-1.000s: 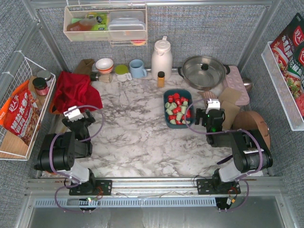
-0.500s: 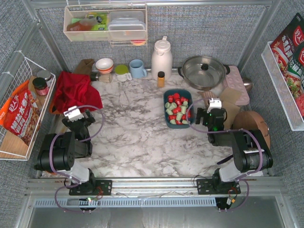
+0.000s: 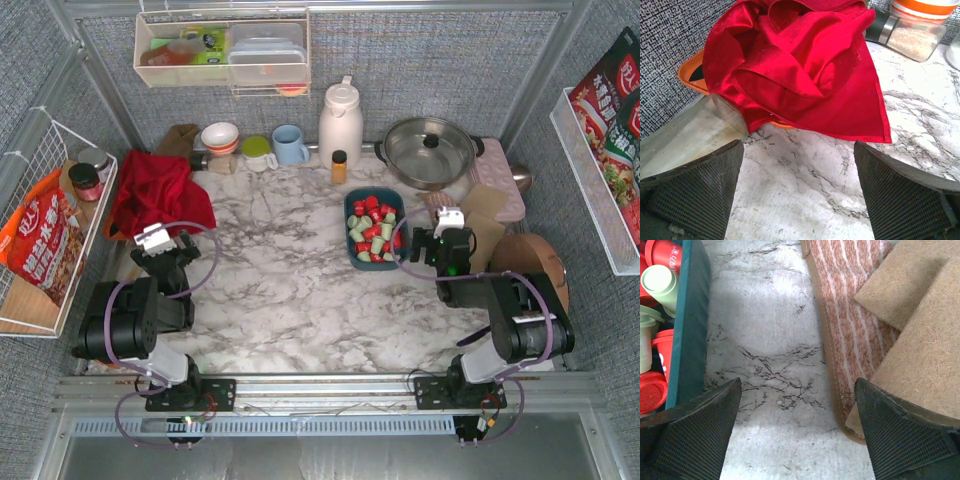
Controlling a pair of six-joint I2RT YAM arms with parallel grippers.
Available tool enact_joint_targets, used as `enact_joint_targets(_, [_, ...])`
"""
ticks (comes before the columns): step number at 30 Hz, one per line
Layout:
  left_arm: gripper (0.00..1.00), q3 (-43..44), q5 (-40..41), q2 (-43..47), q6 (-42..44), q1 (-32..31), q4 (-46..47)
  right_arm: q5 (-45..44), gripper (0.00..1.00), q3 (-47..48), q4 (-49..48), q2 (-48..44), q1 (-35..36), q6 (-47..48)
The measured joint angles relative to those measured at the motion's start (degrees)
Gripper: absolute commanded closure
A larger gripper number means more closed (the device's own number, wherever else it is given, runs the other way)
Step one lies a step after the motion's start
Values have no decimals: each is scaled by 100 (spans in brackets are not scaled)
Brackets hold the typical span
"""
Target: Mix the coffee capsules in the storage basket
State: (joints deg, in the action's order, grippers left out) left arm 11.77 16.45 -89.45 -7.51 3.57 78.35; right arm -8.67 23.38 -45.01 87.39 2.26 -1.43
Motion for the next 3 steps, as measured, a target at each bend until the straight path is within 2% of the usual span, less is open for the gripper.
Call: enact_joint_targets(3, [1, 0, 0, 0, 0, 0, 0, 7, 1, 44, 59, 0, -4, 0])
